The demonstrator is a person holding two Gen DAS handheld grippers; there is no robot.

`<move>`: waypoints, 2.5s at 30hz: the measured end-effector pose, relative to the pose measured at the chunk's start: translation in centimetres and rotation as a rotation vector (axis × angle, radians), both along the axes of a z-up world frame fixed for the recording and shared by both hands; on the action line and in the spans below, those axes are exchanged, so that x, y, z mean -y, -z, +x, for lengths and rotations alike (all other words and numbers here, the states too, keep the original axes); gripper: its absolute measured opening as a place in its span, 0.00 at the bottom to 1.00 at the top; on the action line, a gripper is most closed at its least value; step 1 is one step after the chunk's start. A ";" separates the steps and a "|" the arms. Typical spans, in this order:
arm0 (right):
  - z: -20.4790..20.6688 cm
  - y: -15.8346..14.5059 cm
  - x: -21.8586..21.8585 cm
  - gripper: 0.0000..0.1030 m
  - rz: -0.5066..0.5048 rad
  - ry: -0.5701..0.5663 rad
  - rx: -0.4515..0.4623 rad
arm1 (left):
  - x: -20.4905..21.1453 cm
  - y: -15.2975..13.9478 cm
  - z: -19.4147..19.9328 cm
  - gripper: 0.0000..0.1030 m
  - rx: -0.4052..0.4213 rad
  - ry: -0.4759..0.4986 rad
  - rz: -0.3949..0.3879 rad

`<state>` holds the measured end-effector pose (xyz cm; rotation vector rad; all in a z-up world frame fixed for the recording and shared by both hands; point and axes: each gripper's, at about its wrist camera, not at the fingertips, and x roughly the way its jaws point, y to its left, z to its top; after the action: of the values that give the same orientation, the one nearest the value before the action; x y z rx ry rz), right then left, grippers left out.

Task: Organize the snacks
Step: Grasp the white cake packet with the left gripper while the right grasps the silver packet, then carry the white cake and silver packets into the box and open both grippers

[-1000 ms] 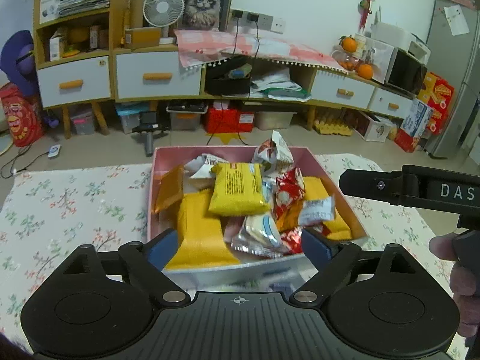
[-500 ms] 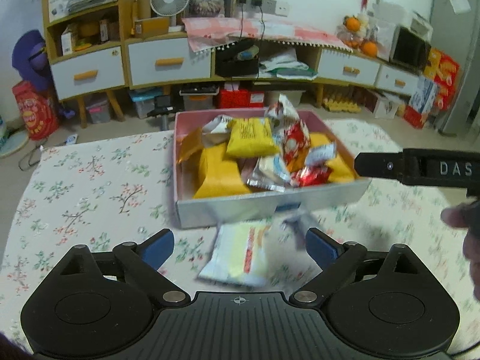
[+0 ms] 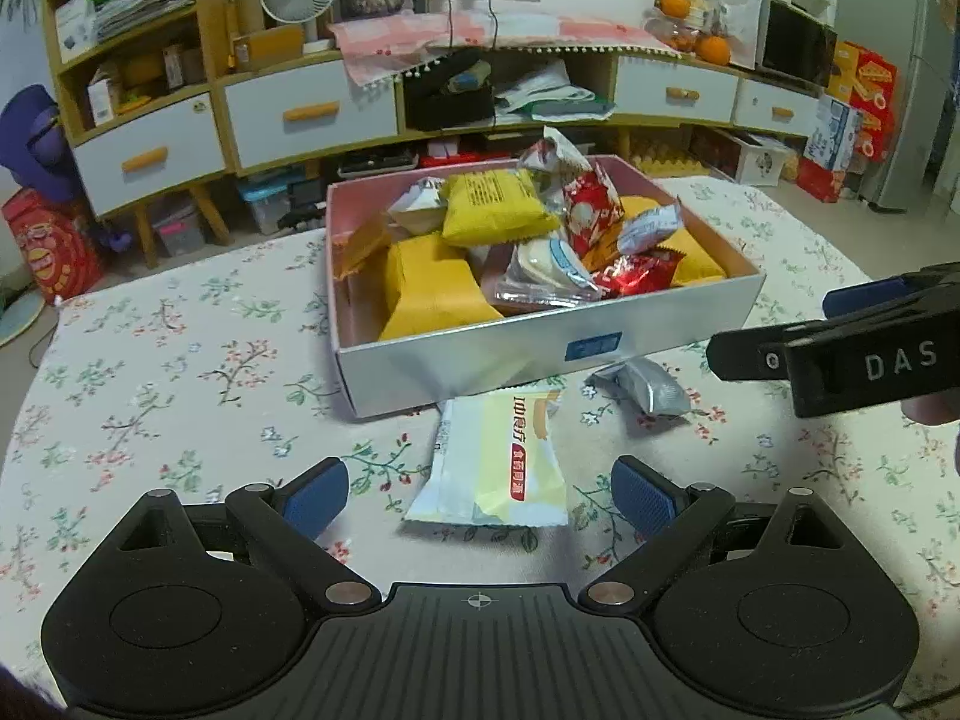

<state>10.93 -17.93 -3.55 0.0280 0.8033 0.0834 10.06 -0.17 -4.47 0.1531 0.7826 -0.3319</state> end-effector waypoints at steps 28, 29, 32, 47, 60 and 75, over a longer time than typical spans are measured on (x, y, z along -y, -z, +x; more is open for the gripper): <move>2.7 3.5 0.0 0.39 0.209 -0.100 -0.055 | 0.5 2.3 3.6 0.43 -0.042 0.014 -0.061; 2.7 3.5 -0.1 0.33 0.209 -0.109 -0.051 | 0.5 2.2 3.6 0.43 -0.045 0.014 -0.061; 2.6 3.4 -0.5 0.20 0.210 -0.133 -0.048 | 0.4 2.2 3.5 0.43 -0.049 0.013 -0.059; 2.6 2.6 -1.2 0.00 0.168 -0.206 -0.047 | -0.4 1.7 3.2 0.43 -0.081 -0.030 -0.038; 1.8 1.5 -1.0 0.00 0.170 -0.205 -0.050 | -1.8 0.2 2.1 0.43 -0.064 -0.031 -0.058; 1.3 -0.9 -0.1 0.00 0.238 -0.133 0.000 | -3.3 -2.1 1.6 0.43 -0.028 -0.080 -0.136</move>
<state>12.18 -17.86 -2.69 0.2000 0.7913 0.3045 11.63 3.18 -2.39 -0.0104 0.7892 -0.3110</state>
